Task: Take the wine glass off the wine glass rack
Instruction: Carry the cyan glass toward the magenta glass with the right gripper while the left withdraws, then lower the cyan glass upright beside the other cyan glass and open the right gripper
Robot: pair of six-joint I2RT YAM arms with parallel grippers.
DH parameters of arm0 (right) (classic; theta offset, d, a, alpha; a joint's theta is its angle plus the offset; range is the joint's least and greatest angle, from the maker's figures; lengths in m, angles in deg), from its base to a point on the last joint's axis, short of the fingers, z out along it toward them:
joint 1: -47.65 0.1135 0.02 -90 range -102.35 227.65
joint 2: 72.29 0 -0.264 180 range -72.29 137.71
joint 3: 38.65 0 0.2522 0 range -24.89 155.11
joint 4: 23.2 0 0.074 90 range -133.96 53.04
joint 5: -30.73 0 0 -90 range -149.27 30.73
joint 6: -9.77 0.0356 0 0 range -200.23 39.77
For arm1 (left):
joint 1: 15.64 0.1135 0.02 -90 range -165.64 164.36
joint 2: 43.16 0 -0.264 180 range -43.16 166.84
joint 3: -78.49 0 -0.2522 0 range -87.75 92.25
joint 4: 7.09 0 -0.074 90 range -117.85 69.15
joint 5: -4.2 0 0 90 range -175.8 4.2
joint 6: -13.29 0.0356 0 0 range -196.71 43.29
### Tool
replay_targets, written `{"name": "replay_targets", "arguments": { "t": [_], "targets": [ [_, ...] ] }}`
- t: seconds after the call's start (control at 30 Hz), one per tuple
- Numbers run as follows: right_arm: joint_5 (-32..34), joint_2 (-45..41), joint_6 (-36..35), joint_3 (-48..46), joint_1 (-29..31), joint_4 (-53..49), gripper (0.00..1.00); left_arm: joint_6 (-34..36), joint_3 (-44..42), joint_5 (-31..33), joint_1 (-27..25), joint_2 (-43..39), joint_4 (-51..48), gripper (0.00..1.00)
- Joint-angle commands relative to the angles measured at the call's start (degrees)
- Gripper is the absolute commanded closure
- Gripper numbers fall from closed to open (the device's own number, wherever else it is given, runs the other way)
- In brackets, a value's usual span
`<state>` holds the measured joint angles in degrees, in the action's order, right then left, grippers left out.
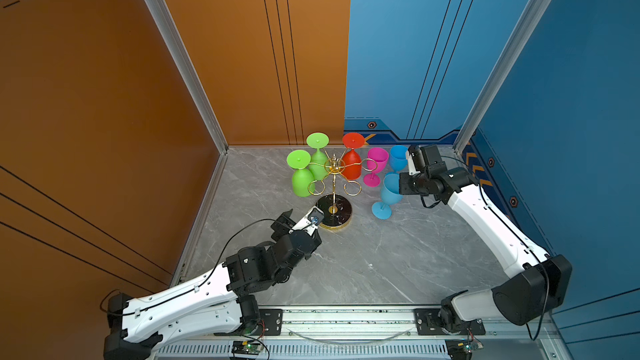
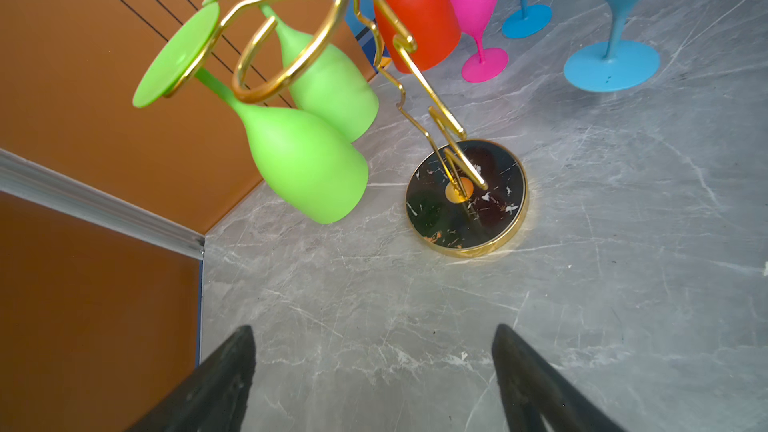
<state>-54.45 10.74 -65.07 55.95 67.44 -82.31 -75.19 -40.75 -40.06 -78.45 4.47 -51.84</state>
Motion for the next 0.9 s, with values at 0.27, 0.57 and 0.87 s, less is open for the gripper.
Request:
{"name": "replay_targets", "arguments": {
  "t": [0.27, 0.57, 0.87],
  "targets": [
    [2.04, 8.02, -0.57, 4.62, -0.62, 5.65, 1.00, -10.01, 1.23, -7.13, 13.42, -4.26, -4.83, 0.09],
    [2.85, 14.57, -1.05, 9.10, -1.20, 6.98, 1.00, -12.99, 1.25, -10.29, 21.94, -4.15, -5.03, 0.09],
    [2.73, 18.64, -1.00, 11.44, -1.32, 8.23, 1.00, -14.27, 1.17, -11.88, 26.96, -4.40, -5.05, 0.09]
  ]
}}
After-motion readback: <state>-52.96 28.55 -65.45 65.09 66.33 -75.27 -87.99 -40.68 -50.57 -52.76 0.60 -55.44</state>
